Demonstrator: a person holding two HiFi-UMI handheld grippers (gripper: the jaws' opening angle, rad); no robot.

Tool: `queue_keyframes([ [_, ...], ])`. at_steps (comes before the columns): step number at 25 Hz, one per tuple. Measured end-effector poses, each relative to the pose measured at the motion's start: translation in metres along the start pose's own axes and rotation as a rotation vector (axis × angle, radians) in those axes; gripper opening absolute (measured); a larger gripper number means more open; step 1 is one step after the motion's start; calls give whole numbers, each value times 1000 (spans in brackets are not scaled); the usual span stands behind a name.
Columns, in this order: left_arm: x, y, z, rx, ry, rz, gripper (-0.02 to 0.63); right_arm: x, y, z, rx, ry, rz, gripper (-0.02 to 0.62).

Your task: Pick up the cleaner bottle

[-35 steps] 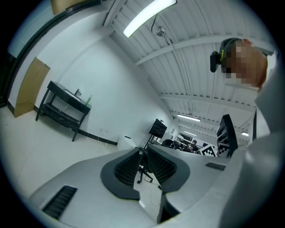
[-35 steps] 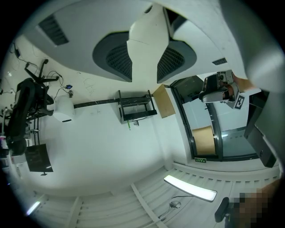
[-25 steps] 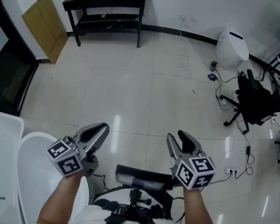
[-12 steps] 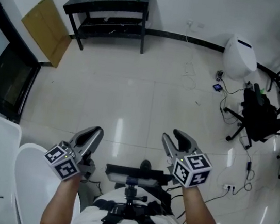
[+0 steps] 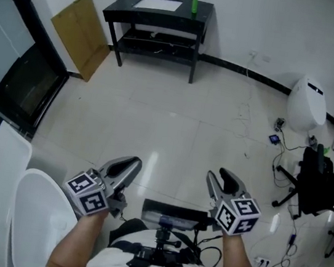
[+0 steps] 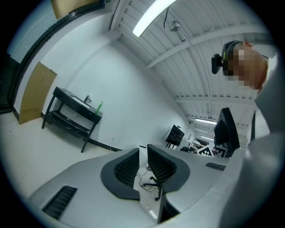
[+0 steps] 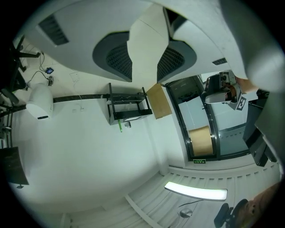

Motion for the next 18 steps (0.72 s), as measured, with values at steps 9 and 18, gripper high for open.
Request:
queue_keyframes([
  [9, -18, 37, 31, -4, 33, 11, 52, -18, 1, 69, -56, 8, 15, 176],
  [18, -67, 132, 63, 47, 34, -6, 52, -52, 12, 164, -4, -3, 17, 176],
])
Point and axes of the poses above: the fingertips, and each gripper's own axes: z forward along the fingers, y to its left, x out of its underside, the point moved 2 cm from there along -z, backward along the fingers, and after that the axes turned 8 degrees about -y, right-handed, at the moved point
